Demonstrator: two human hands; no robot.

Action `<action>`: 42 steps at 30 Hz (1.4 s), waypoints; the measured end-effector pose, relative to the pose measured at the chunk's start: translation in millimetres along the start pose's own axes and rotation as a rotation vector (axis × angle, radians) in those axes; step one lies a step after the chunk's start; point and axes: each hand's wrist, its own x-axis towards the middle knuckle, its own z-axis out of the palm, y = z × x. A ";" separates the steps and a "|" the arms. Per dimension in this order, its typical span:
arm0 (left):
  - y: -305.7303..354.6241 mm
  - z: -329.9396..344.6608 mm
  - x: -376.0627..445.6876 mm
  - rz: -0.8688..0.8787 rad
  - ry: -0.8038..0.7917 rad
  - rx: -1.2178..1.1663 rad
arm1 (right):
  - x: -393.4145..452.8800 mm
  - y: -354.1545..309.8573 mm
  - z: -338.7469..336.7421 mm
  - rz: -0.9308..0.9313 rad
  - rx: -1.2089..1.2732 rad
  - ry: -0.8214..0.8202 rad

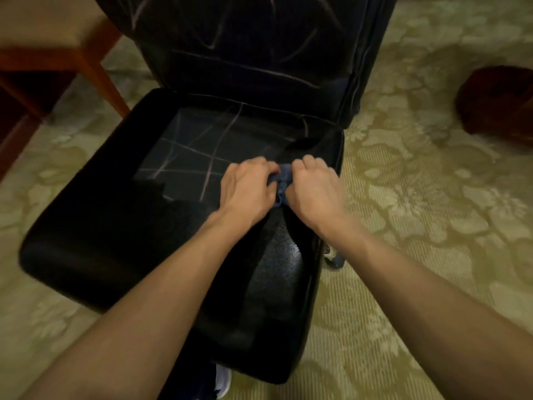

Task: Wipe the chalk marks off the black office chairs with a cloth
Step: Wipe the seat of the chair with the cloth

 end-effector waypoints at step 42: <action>-2.0 -39.7 -95.1 -0.056 -0.078 0.034 | -70.9 -36.7 -13.1 -0.159 0.032 0.049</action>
